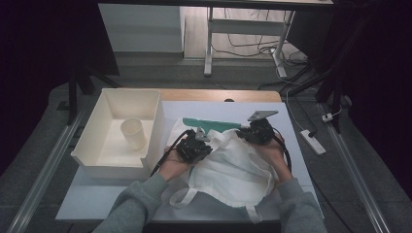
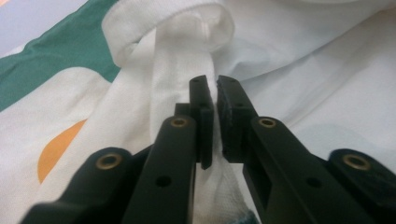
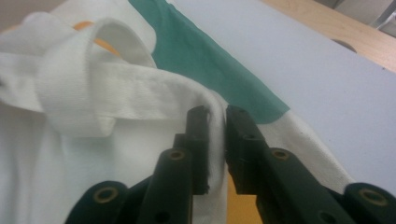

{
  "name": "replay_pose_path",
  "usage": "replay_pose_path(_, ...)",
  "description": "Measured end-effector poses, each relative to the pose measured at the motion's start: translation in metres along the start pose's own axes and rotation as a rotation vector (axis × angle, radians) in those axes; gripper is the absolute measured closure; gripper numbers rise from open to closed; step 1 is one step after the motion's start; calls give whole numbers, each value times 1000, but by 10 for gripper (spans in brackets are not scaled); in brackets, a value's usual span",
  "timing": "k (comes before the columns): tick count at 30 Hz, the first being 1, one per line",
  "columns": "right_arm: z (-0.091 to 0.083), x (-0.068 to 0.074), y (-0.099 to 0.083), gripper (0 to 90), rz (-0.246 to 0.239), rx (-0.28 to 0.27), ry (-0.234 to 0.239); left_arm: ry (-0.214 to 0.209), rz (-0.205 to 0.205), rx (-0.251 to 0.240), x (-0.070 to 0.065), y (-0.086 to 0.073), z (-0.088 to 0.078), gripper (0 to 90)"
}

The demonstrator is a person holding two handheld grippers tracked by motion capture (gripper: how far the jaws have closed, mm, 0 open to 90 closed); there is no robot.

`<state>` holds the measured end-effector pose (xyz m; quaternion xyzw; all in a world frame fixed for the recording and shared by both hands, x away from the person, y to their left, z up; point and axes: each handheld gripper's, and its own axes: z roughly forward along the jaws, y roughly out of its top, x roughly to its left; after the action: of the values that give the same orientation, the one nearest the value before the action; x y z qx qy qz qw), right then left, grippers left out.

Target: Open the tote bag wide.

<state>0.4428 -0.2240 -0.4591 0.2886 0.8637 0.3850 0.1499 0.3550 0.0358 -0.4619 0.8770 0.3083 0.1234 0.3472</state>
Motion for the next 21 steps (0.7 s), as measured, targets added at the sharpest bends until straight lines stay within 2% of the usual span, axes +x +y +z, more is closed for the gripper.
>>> replay_pose_path(3, -19, 3, 4, 612, 52, -36, 32, -4, -13, -16, 3, -1, -2, 870)
replay_pose_path(4, -29, 6, 6, 575, 63, -52, 27, -8, -17, -20, 4, -1, -2, 870)
replay_pose_path(7, -54, 20, 9, 496, 51, -62, 9, -10, -23, -35, 5, -2, -4, 872)
replay_pose_path(10, -76, 41, 7, 459, 19, -36, -11, -11, -20, -43, 5, -2, -5, 874)
replay_pose_path(12, -86, 54, 2, 460, 23, -16, -8, -12, -18, -47, 5, -2, -6, 873)
replay_pose_path(15, -89, 70, -9, 467, -7, 39, 4, -14, -14, -46, 5, -3, -6, 873)
replay_pose_path(17, -87, 77, -16, 469, -31, 74, -13, -14, -15, -49, 5, -3, -7, 874)
replay_pose_path(20, -81, 79, -23, 494, -47, 118, -47, -12, -17, -60, 4, -3, -8, 873)
replay_pose_path(21, -75, 76, -28, 511, -34, 141, -46, -12, -14, -61, 4, -3, -9, 873)
